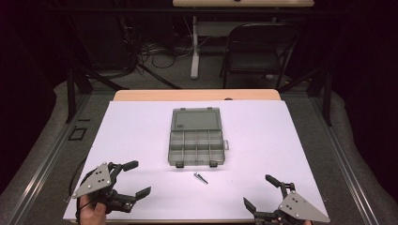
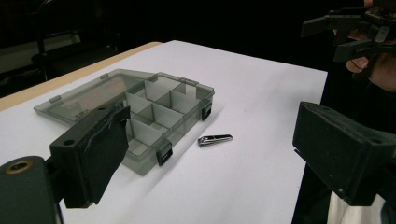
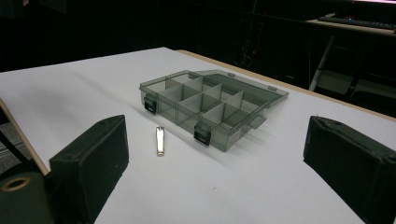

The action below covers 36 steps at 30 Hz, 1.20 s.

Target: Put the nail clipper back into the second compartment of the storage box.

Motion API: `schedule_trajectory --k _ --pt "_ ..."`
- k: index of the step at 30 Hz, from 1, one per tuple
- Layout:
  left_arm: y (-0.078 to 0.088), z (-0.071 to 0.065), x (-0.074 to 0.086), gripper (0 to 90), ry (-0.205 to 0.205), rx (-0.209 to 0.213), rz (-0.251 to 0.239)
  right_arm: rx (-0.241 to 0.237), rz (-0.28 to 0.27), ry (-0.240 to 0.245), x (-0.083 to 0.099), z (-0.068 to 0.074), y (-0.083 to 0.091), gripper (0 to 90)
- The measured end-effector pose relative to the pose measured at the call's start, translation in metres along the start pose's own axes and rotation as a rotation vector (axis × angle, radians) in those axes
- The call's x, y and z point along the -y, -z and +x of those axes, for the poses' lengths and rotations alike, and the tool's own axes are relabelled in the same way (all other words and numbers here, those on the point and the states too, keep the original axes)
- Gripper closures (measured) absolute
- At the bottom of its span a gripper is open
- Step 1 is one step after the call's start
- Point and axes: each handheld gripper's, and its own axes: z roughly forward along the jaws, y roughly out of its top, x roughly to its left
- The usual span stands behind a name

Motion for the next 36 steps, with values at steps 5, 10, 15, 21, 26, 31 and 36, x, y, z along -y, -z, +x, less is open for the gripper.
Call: schedule_trajectory --k 5,10,15,21,26,31,36 --pt "-0.010 0.004 -0.016 10.3 -0.029 0.016 0.022 -0.001 -0.001 -0.002 0.000 0.000 -0.001 6.7" --pt "-0.022 0.007 -0.029 10.4 -0.043 0.030 0.051 -0.002 0.001 0.001 0.000 0.001 -0.001 6.7" --pt "-0.034 0.013 -0.036 11.9 0.014 0.024 0.081 -0.002 -0.003 -0.004 0.001 0.002 -0.002 6.8" --pt "-0.046 0.023 -0.041 12.4 0.053 0.038 0.085 0.004 0.001 -0.007 0.002 0.000 -0.002 6.9" --pt "-0.054 0.026 -0.047 12.5 0.057 0.041 0.122 0.003 0.003 -0.013 0.002 0.000 -0.002 7.0" --pt "-0.061 0.028 -0.056 12.5 0.057 0.054 0.150 -0.001 0.008 -0.011 0.002 0.000 -0.002 7.0" --pt "-0.069 0.028 -0.063 12.5 0.043 0.070 0.180 -0.004 0.009 -0.019 0.003 -0.001 -0.002 7.2"
